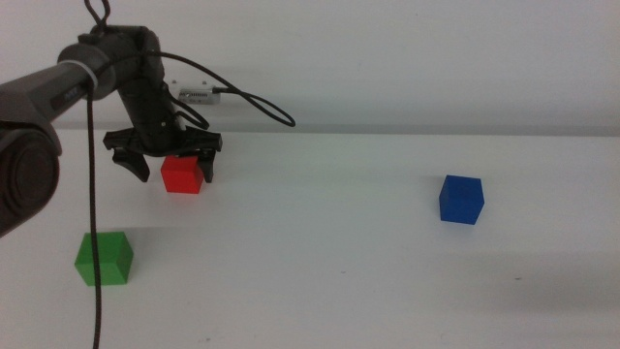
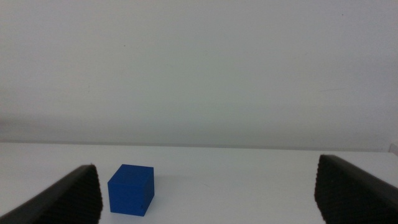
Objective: Stack red cubes first, then green, then blue cubes in a specific spot.
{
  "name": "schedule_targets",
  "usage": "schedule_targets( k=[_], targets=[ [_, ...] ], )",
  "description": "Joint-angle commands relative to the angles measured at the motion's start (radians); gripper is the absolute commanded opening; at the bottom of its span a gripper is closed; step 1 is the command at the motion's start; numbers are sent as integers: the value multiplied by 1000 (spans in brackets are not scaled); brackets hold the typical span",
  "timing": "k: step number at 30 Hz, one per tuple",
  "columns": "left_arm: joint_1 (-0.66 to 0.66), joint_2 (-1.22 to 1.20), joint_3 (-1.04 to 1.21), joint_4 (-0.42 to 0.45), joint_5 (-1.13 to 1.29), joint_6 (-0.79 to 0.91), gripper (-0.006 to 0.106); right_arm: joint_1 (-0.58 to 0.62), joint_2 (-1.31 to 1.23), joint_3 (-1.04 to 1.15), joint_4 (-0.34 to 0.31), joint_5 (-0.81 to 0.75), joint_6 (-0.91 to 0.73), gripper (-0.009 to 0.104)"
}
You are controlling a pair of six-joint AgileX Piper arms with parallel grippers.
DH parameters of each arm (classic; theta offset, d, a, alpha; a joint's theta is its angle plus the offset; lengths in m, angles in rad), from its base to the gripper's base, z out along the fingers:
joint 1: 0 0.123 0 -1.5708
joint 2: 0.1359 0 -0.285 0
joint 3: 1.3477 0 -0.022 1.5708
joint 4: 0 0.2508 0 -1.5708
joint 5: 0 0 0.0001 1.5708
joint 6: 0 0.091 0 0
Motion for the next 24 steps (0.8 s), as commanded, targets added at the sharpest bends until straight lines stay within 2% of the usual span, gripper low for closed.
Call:
schedule_targets(
  k=[1,6,9,12,14,15,18,22,24],
  targets=[
    [-1,-2,-6,-16,-24,7,92,-8,-38,45,-11,-3,-1,91],
    [-1,-2,-6,-16,-26,7,81,-8,-38,45,-11,-3,-1,91],
    [-1,-2,-6,-16,-29,7,69,-8,-38,45,-11,-3,-1,91],
    [-1,4,-6,-16,-27,7,51,-8,-38,45,-11,-3,-1,91],
    [-1,5,-6,-18,-23,7,33,-8,-38,45,-11,-3,-1,91],
    [-1,-7,-11,-57,-12,61,18,-8,-38,45,-11,-3,-1,91],
    [-9,-88,-15,-68,25,71,-2,-8,-38,45,-11,-3,-1,91],
    [-102,-238,46,92,80,-123,-2,-8,-38,45,-11,-3,-1,91],
    [-170,-317,127,142,92,-246,-2,-8,-38,45,-11,-3,-1,91]
  ],
)
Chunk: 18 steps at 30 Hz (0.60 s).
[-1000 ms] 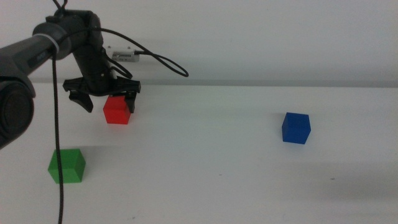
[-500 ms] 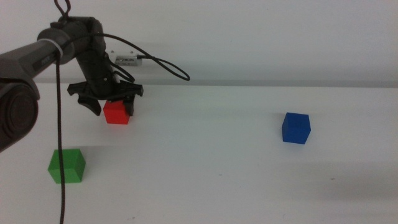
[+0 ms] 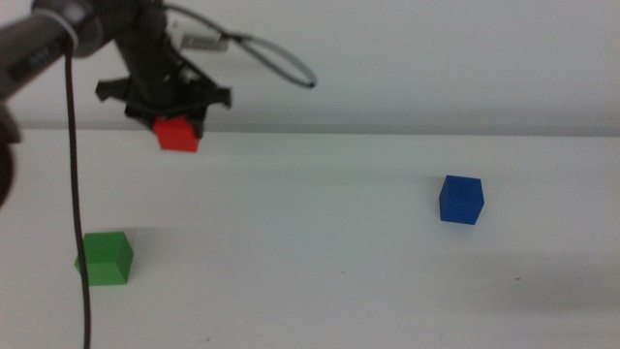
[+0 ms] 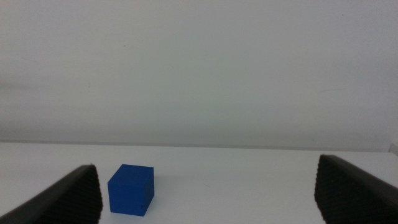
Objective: Stack red cubes first, then green, then blue cubes in a specific spot.
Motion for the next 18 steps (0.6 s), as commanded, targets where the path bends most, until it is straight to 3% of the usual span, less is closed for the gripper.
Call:
schedule_targets(
  k=[1,3,10,18],
  targets=[
    [-108,-99,84,49,103,-194,-2,-8,-38,45,-11,-3,-1,91],
    [-193,-137,121,73,103,-326,-2,-8,-38,45,-11,-3,-1,91],
    [-433,-96,126,78,43,-530,-2,-8,-38,45,-11,-3,-1,91],
    [-514,23,126,34,15,-566,-2,-8,-38,45,-11,-3,-1,91]
  ],
)
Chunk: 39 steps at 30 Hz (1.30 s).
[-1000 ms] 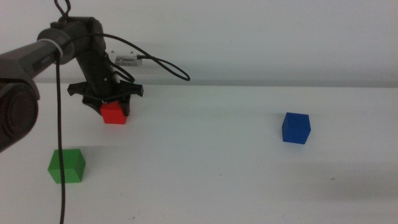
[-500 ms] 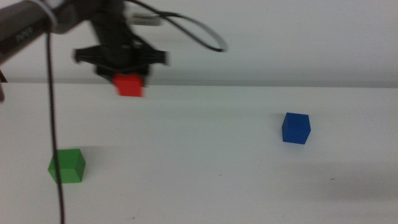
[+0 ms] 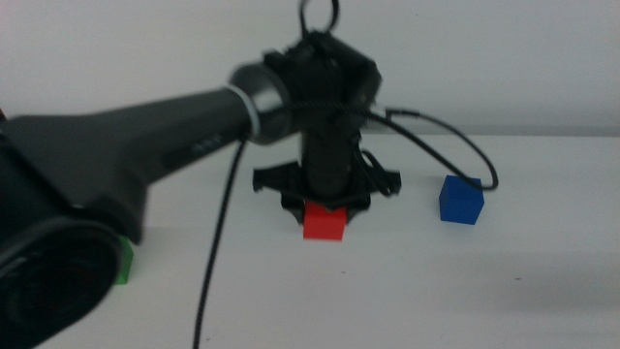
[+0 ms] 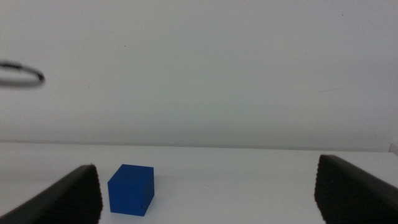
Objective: Stack red cubes first, then green, then blue cubes in a specific spot.
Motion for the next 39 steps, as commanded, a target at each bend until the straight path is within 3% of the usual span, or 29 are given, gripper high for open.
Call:
schedule_targets(
  k=[1,21,39],
  targets=[
    [-6,33,5,-26,0,-16,-2,-8,-38,45,-11,-3,-1,91],
    [-6,120,-6,-115,-109,-7,-2,-8,-38,45,-11,-3,-1,91],
    [-4,143,-4,-114,-144,-8,-2,-8,-38,45,-11,-3,-1,91]
  ],
)
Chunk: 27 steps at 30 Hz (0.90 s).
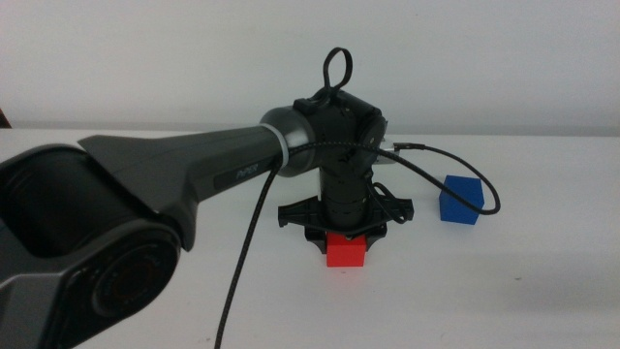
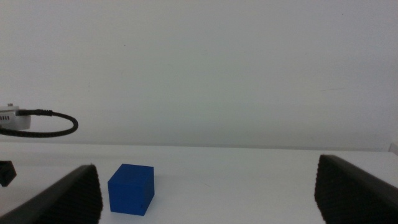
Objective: Stack red cubes first, then green, then blue cubes in a specific spot.
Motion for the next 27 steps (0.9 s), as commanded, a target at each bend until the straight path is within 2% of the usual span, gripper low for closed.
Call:
schedule_targets(
  k=[1,11,12,15,16,19,27],
  targets=[
    [-2,16,-4,-10,-6,-5,-2,-8,-38,45,-11,-3,-1,91],
    [-2,31,-4,-16,10,21,0,-8,-38,45,-11,-3,-1,91],
    [-2,31,-4,-16,26,21,8,-8,-38,45,-11,-3,-1,91],
    [-2,31,-4,-16,32,21,16,-8,-38,45,-11,-3,-1,91],
    [-2,31,-4,-16,34,29,24,-8,-38,45,-11,-3,-1,91],
    [-2,31,-4,-16,34,45,37,-8,-38,45,-11,-3,-1,91],
    [-2,7,-6,-16,37,86,82,-8,-38,45,-11,-3,-1,91]
  ],
)
